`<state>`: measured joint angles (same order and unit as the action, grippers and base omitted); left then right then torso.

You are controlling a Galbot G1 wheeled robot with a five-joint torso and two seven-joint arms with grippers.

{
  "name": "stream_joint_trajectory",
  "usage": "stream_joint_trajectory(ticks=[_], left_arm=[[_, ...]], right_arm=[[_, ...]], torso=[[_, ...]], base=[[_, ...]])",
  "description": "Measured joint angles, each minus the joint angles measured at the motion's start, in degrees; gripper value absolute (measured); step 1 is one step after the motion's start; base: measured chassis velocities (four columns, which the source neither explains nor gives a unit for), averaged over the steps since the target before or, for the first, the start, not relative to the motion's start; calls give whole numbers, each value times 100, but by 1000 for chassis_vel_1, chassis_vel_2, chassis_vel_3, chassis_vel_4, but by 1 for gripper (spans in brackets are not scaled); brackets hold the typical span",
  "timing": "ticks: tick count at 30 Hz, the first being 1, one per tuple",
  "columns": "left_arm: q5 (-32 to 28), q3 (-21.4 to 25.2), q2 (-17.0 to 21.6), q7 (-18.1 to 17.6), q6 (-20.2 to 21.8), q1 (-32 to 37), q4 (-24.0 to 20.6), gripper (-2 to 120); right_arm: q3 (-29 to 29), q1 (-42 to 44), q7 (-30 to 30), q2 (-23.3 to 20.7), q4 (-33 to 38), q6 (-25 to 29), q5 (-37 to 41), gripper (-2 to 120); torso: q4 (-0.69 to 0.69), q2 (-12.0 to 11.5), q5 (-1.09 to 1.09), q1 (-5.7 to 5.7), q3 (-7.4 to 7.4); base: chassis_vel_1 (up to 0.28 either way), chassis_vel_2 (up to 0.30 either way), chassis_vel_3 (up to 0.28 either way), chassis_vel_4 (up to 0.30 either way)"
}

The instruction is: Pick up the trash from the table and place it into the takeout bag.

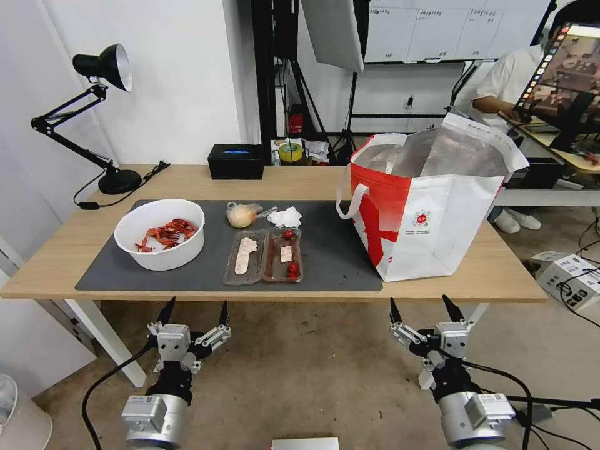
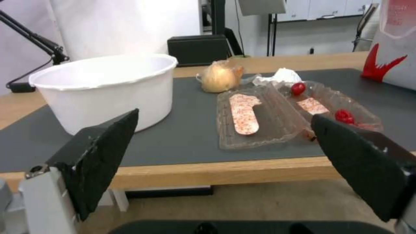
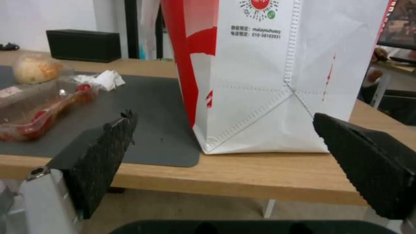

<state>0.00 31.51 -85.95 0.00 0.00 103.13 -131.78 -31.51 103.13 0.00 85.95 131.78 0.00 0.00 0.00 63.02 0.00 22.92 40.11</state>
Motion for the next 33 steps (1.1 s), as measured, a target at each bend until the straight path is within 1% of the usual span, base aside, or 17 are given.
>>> stream_joint_trajectory(ticks=[29, 31, 33], left_arm=[[-14, 0, 7, -5, 8, -8, 0, 100], [-73, -2, 34, -42, 44, -34, -4, 100], [-469, -16, 257, -359, 327, -255, -75, 100]], right_arm=[[0, -2, 0, -2, 0, -1, 2, 100], [5, -25, 8, -30, 0, -23, 35, 100], [66, -323, 148, -325, 0, -297, 373, 100]], torso=[[0, 0, 0, 0, 0], [0, 0, 0, 0, 0], [0, 1, 0, -1, 0]], base=[[0, 0, 0, 0], [0, 0, 0, 0], [0, 0, 0, 0]])
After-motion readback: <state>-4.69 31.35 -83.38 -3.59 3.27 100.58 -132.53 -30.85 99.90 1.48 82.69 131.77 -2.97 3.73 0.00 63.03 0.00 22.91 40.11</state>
